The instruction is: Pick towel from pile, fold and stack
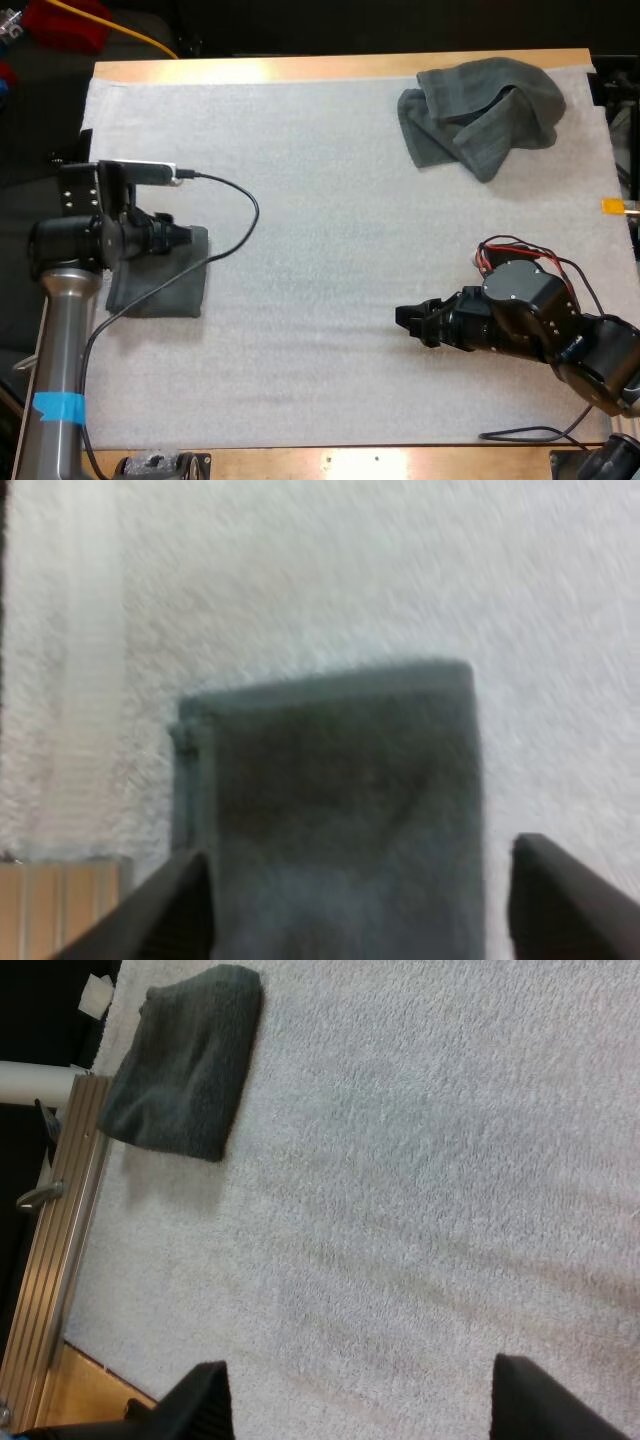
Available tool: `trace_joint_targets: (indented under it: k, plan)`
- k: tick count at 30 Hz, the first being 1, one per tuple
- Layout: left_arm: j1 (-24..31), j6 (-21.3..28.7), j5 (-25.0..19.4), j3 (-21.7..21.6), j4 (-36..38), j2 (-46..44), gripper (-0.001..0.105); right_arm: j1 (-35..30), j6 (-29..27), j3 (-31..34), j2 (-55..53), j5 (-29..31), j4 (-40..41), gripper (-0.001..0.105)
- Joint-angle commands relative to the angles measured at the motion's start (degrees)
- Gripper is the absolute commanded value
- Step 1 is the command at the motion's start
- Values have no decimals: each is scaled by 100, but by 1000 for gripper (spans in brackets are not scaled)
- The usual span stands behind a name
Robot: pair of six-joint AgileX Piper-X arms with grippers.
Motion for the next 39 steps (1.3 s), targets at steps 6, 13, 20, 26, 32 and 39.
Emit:
trace_joint_targets:
  k: [6,13,20,26,32,39]
  plan:
    - [-113,43,42,-32,455,-57,69,9,-66,-13,-38,-19,-7,54]
    - [-113,10,652,-32,764,-98,69,9,-528,-13,-38,27,-7,54]
    - [-113,-21,810,-32,753,-356,69,-296,-715,-13,-38,492,-7,54]
    - [-113,-86,991,-32,764,-615,69,-1280,-1138,-13,-38,229,27,54]
    - [-113,-164,1285,-32,776,-890,69,-2335,-1718,-13,-38,101,484,54]
    - [-113,-168,1285,-32,912,-1118,69,-3451,-2336,-13,-38,380,1158,54]
